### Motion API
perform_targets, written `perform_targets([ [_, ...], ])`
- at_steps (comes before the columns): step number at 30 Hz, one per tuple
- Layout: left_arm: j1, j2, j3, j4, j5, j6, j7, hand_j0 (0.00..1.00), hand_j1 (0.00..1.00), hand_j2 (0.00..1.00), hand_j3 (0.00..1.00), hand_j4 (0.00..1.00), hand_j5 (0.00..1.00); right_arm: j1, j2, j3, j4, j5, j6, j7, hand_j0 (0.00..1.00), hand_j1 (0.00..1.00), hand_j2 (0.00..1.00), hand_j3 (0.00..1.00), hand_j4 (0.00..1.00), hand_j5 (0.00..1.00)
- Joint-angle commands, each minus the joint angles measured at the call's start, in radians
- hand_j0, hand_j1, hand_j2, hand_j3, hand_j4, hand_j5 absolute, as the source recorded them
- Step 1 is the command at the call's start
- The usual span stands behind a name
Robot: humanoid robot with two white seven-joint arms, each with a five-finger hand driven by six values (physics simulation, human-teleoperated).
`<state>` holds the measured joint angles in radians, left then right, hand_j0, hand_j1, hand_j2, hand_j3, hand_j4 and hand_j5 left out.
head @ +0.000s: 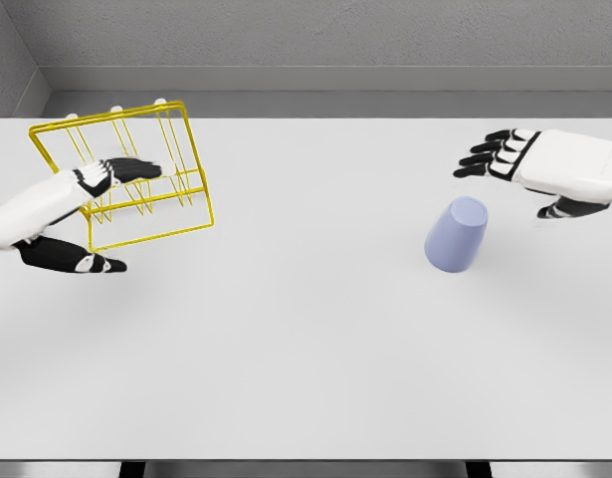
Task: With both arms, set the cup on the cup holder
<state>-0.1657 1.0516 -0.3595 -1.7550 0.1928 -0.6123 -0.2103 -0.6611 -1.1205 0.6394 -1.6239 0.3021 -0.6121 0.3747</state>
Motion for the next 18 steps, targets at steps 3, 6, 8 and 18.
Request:
perform_targets([
  [3, -0.001, 0.034, -0.101, -0.046, 0.203, 0.001, 0.055, 1.00, 1.00, 1.00, 1.00, 1.00, 1.00, -0.064, 0.088, 0.089, 0.090, 0.038, 0.001, 0.044, 1.00, 1.00, 1.00, 1.00, 1.00, 1.00],
  [6, -0.001, 0.041, -0.151, -0.046, 0.267, 0.001, 0.089, 1.00, 1.00, 1.00, 1.00, 1.00, 1.00, -0.104, 0.114, 0.135, 0.102, 0.058, 0.001, 0.046, 1.00, 1.00, 1.00, 1.00, 1.00, 1.00],
  [8, -0.001, 0.062, -0.214, -0.046, 0.321, 0.001, 0.089, 1.00, 1.00, 1.00, 1.00, 1.00, 1.00, -0.115, 0.136, 0.172, 0.130, 0.075, 0.001, 0.046, 1.00, 1.00, 1.00, 1.00, 1.00, 1.00],
  [18, 0.003, 0.103, -0.326, -0.046, 0.352, 0.001, 0.089, 1.00, 1.00, 1.00, 1.00, 1.00, 1.00, -0.115, 0.185, 0.227, 0.185, 0.135, 0.001, 0.046, 1.00, 1.00, 1.00, 1.00, 1.00, 1.00],
])
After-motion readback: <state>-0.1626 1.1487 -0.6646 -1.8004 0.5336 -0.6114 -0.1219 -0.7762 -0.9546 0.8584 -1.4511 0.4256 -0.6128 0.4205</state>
